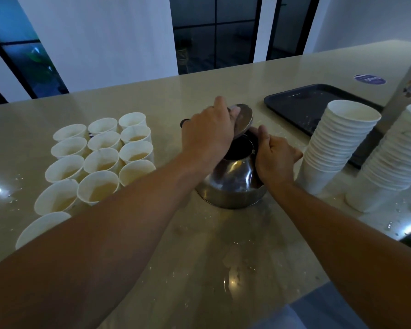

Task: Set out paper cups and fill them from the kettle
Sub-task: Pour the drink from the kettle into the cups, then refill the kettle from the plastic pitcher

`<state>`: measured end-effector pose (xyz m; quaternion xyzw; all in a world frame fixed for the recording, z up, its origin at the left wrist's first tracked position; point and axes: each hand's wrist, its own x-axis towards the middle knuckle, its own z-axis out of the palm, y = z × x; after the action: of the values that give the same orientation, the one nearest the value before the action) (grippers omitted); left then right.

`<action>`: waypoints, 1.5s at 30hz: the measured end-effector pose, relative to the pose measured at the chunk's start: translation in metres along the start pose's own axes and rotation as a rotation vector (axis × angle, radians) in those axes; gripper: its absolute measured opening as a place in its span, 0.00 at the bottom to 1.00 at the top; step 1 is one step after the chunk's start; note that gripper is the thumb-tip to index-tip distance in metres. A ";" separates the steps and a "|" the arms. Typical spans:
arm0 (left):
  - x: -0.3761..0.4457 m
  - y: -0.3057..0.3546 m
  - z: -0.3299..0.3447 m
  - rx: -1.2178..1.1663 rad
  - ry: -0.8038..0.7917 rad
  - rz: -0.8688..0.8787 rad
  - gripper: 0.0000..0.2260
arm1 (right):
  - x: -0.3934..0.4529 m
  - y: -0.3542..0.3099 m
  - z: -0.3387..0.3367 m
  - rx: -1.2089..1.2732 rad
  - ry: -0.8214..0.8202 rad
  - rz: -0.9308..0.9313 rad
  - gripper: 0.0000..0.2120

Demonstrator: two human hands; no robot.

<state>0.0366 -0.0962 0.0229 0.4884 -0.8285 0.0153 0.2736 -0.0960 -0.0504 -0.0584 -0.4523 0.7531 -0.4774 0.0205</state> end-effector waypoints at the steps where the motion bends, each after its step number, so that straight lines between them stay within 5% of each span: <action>1: 0.000 0.000 -0.009 0.004 -0.030 -0.024 0.18 | 0.000 0.000 0.000 -0.006 0.001 -0.009 0.23; 8: -0.083 -0.031 -0.051 -0.201 -0.268 -0.222 0.10 | 0.001 0.001 0.000 -0.044 -0.017 -0.030 0.23; 15: -0.164 -0.031 -0.024 -0.141 -0.585 -0.258 0.05 | 0.000 -0.011 -0.011 -0.206 -0.161 0.002 0.24; 21: -0.173 -0.020 -0.018 -0.020 -0.586 -0.128 0.08 | -0.051 -0.025 -0.060 0.070 -0.175 -0.061 0.17; 25: -0.167 -0.010 -0.022 0.014 -0.621 -0.071 0.14 | -0.104 -0.010 -0.128 0.164 0.076 0.004 0.08; 29: -0.163 0.009 -0.012 -0.070 -0.608 -0.055 0.05 | -0.130 0.023 -0.196 0.192 0.361 0.083 0.11; 33: -0.162 0.041 0.011 -0.116 -0.616 0.032 0.07 | -0.121 0.048 -0.245 0.176 0.509 0.157 0.12; 37: -0.155 0.078 0.032 -0.066 -0.556 0.218 0.09 | -0.086 0.073 -0.267 0.138 0.500 0.203 0.11; 45: -0.128 0.128 0.052 0.128 -0.587 0.298 0.07 | 0.039 0.137 -0.271 -0.005 0.349 0.270 0.13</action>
<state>-0.0432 0.0585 -0.0504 0.3615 -0.9316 -0.0344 -0.0133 -0.3351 0.1307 0.0028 -0.2579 0.8002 -0.5394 -0.0473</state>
